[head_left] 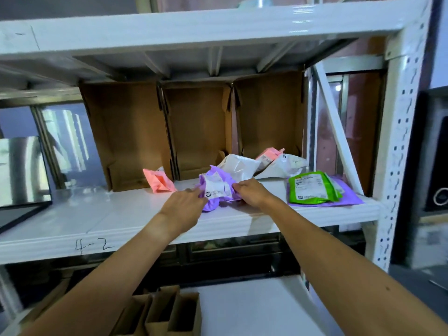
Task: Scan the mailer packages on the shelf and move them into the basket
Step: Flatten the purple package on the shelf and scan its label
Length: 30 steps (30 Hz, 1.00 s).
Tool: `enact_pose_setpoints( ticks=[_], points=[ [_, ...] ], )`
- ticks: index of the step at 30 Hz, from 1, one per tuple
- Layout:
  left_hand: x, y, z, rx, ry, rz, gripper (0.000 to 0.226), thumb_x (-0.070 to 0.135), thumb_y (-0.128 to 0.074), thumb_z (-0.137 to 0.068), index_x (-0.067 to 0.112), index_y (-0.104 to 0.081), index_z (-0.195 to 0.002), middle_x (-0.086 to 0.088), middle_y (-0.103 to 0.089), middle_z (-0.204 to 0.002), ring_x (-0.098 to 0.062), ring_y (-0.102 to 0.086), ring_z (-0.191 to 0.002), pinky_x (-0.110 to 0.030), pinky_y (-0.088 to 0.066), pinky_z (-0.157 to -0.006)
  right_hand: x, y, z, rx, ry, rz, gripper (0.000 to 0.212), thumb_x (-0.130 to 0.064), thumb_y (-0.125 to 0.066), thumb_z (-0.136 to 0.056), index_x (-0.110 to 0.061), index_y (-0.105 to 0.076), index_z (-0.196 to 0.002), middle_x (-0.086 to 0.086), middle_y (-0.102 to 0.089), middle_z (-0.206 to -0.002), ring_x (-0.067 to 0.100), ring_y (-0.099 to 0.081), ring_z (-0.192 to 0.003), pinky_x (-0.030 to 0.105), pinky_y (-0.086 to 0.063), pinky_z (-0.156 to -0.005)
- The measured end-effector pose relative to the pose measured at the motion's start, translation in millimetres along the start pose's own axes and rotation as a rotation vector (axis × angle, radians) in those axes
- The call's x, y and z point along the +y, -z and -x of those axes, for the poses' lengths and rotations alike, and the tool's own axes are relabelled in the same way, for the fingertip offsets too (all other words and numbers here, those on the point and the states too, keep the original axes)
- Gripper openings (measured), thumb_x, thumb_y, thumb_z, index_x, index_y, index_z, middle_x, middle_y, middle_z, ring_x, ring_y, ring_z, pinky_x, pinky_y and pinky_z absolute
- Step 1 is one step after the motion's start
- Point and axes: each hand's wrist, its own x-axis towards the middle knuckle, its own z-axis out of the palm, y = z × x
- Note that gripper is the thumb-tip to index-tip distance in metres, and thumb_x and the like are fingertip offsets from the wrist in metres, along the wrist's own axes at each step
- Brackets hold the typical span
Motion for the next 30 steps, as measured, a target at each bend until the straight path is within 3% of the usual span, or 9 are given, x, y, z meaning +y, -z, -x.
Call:
enact_pose_setpoints(
  ticks=[3,7,11,14,17,20,23,27,30],
  points=[
    [-2,-2,-2,-0.076,0.013,0.025,0.037,0.007,-0.045,-0.095,0.013,-0.056,-0.129,-0.012,-0.058,-0.124,-0.031,-0.060,-0.107,-0.036,-0.040,-0.073,5,15,5,-0.034,0.008,0.176,0.039,-0.026,-0.048,-0.099,-0.006,-0.061,-0.068,0.019,-0.063,-0.084,0.030,-0.056,-0.082,0.035,-0.040,-0.070],
    [-5,5,-8,-0.174,0.021,0.153,0.018,0.017,-0.048,-0.099,0.015,-0.061,-0.111,-0.010,-0.065,-0.109,-0.029,-0.061,-0.100,-0.037,-0.046,-0.076,14,29,13,-0.058,-0.039,0.252,0.022,-0.026,-0.053,-0.095,-0.012,-0.065,-0.082,0.015,-0.068,-0.097,0.022,-0.056,-0.079,0.033,-0.048,-0.071],
    [-6,36,-15,-0.334,0.083,0.352,0.014,0.033,-0.052,-0.093,0.020,-0.051,-0.088,-0.005,-0.059,-0.096,-0.026,-0.056,-0.088,-0.032,-0.042,-0.069,26,32,17,-0.010,-0.005,0.283,0.045,-0.032,-0.056,-0.093,-0.018,-0.056,-0.050,0.003,-0.059,-0.070,0.019,-0.053,-0.072,0.034,-0.037,-0.063],
    [-6,53,-21,-0.159,0.208,0.534,0.020,0.039,-0.060,-0.087,0.021,-0.051,-0.084,0.000,-0.057,-0.087,-0.022,-0.055,-0.082,-0.031,-0.041,-0.065,27,31,14,0.000,-0.002,0.246,0.044,-0.034,-0.056,-0.092,-0.017,-0.057,-0.052,0.002,-0.061,-0.067,0.022,-0.057,-0.075,0.036,-0.039,-0.067],
    [6,48,-36,0.087,0.275,0.658,0.018,0.031,-0.055,-0.091,0.018,-0.057,-0.104,-0.004,-0.062,-0.109,-0.026,-0.059,-0.100,-0.037,-0.049,-0.080,26,28,13,-0.027,0.001,0.204,0.036,-0.037,-0.057,-0.093,-0.017,-0.070,-0.066,0.001,-0.069,-0.077,0.019,-0.063,-0.080,0.038,-0.048,-0.077],
    [23,23,-52,0.005,0.213,0.697,0.040,0.031,-0.046,-0.099,0.015,-0.054,-0.135,-0.007,-0.052,-0.143,-0.027,-0.047,-0.128,-0.040,-0.042,-0.105,27,30,14,-0.009,-0.006,0.182,0.034,-0.037,-0.060,-0.090,-0.010,-0.072,-0.072,0.005,-0.069,-0.078,0.020,-0.063,-0.078,0.037,-0.048,-0.073],
    [35,-3,-60,-0.142,0.174,0.709,0.054,0.041,-0.033,-0.105,0.019,-0.034,-0.154,-0.003,-0.022,-0.165,-0.023,-0.020,-0.150,-0.038,-0.020,-0.121,28,35,17,0.031,0.012,0.151,0.037,-0.026,-0.059,-0.089,-0.011,-0.058,-0.055,0.007,-0.059,-0.066,0.020,-0.050,-0.066,0.035,-0.035,-0.061],
    [38,-24,-66,-0.196,0.120,0.727,0.056,0.049,-0.027,-0.105,0.030,-0.024,-0.157,0.005,-0.011,-0.167,-0.017,-0.004,-0.154,-0.037,-0.008,-0.125,29,37,15,0.038,-0.024,0.007,0.037,-0.022,-0.057,-0.087,-0.016,-0.049,-0.052,0.004,-0.052,-0.060,0.021,-0.048,-0.066,0.032,-0.035,-0.061],
    [39,-28,-66,-0.232,0.133,0.761,0.055,0.053,-0.026,-0.104,0.036,-0.023,-0.157,0.009,-0.009,-0.167,-0.019,0.000,-0.154,-0.040,-0.005,-0.123,27,38,14,0.060,-0.046,-0.200,0.018,-0.021,-0.060,-0.090,-0.012,-0.059,-0.075,0.005,-0.059,-0.078,0.021,-0.056,-0.079,0.021,-0.046,-0.055]
  ],
)
